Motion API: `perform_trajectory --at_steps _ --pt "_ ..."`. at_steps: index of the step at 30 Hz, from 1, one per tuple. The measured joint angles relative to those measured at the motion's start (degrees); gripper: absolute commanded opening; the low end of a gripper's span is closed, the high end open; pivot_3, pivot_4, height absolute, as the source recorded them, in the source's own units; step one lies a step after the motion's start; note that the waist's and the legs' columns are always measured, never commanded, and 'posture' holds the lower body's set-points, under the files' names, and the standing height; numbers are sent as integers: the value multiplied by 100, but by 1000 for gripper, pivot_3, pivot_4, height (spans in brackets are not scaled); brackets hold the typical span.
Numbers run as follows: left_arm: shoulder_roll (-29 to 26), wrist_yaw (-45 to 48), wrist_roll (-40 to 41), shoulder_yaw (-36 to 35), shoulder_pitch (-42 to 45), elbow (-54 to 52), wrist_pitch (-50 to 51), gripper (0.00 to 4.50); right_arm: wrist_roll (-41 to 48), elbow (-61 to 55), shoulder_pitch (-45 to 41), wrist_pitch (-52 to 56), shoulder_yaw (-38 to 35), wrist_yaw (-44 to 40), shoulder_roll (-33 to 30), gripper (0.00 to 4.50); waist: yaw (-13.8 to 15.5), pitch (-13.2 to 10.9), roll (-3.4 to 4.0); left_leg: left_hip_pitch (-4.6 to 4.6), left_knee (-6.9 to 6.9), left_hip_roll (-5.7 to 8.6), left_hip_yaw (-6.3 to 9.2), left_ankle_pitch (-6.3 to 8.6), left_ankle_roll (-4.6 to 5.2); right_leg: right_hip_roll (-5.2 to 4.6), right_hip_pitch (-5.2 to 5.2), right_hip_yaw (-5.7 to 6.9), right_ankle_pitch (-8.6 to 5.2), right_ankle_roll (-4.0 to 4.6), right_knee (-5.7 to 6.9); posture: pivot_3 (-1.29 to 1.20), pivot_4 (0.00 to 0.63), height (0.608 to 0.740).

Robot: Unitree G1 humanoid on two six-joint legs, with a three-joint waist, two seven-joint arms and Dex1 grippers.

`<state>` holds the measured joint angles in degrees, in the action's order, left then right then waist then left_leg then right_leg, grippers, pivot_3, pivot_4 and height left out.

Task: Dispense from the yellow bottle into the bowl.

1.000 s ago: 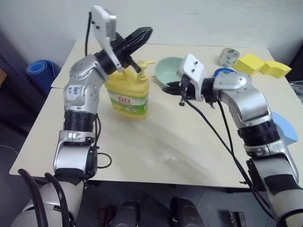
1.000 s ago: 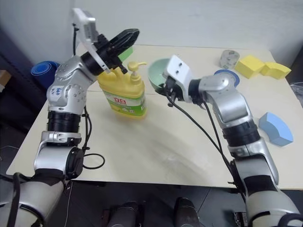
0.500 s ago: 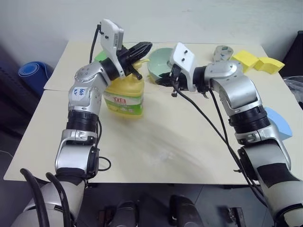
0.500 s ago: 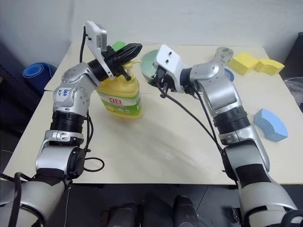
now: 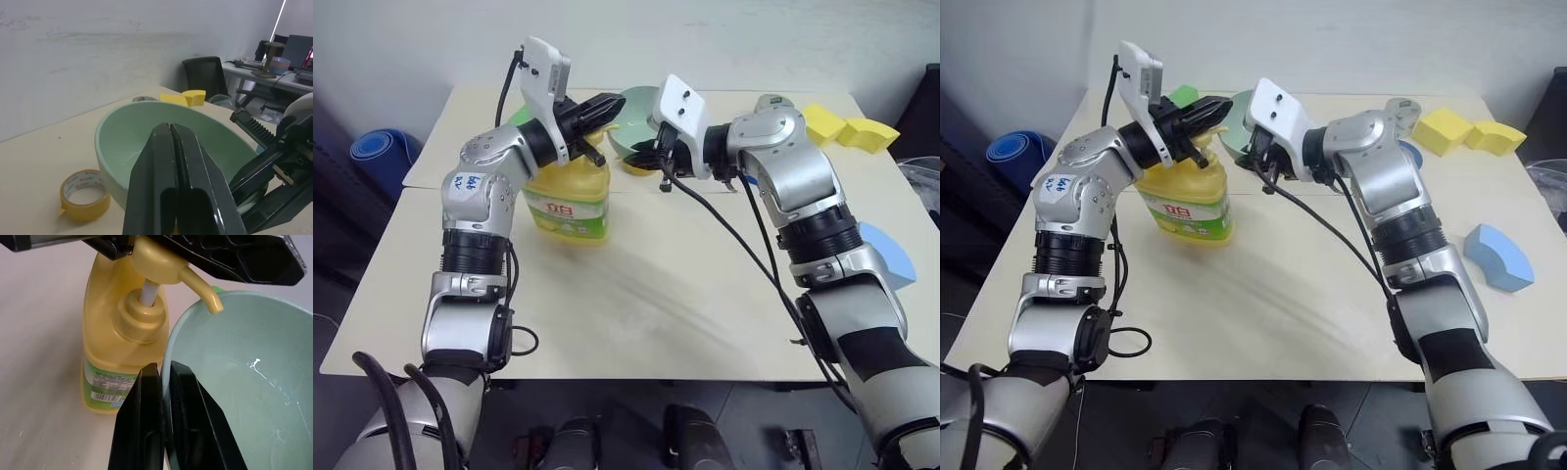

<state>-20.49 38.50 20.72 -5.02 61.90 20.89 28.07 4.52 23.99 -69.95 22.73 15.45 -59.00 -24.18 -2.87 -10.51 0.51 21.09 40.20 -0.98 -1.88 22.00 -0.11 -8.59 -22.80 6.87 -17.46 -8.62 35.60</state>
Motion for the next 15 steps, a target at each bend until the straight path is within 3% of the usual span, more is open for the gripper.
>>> perform_trajectory --at_steps 15 --pt "-34 -47 -61 143 -310 -237 12 29 8 37 0 -7 -14 -48 140 0 -31 7 3 -69 -9 -1 -10 0 -1 0 49 -21 0 0 6 0 150 740"
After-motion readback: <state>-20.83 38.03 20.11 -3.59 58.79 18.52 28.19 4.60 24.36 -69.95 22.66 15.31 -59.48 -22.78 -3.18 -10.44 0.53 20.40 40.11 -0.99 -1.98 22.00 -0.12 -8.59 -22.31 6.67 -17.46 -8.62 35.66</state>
